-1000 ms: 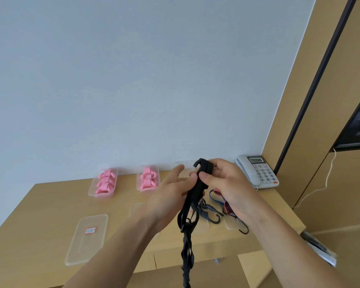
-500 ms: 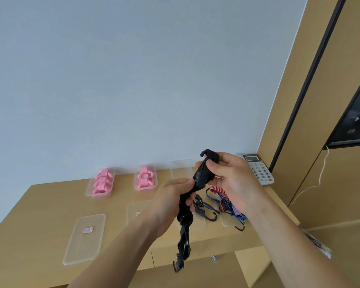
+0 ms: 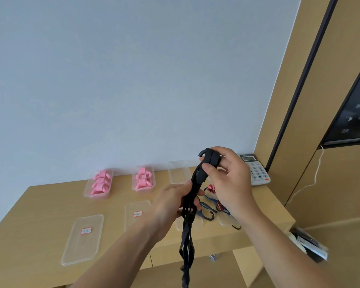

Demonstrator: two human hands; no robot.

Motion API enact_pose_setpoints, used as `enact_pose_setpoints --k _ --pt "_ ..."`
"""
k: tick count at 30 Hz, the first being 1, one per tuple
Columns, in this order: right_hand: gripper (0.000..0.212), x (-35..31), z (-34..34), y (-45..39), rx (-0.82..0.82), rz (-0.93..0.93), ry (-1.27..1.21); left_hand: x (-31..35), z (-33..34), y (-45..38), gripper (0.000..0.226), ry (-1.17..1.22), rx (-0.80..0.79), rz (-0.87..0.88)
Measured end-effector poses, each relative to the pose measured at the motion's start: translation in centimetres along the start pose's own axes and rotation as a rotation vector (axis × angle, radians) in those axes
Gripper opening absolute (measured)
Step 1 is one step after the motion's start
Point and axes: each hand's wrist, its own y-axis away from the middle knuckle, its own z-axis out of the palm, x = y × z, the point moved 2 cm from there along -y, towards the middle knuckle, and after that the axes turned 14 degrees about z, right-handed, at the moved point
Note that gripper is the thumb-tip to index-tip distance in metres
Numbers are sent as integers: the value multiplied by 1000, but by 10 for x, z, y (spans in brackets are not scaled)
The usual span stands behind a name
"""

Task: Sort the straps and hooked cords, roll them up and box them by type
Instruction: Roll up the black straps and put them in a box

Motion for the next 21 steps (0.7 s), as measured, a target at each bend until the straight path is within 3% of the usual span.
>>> enact_pose_setpoints --k 6,13,17,21 --pt "30 7 2 7 7 -145 -4 3 4 0 33 441 22 -112" --pt "26 8 8 15 71 -422 130 6 2 -1 16 517 97 -86" --pt "29 6 3 13 77 -260 25 6 0 0 21 462 135 -48" --pt "30 2 -1 8 -25 -66 -131 6 -1 0 9 312 196 -6"
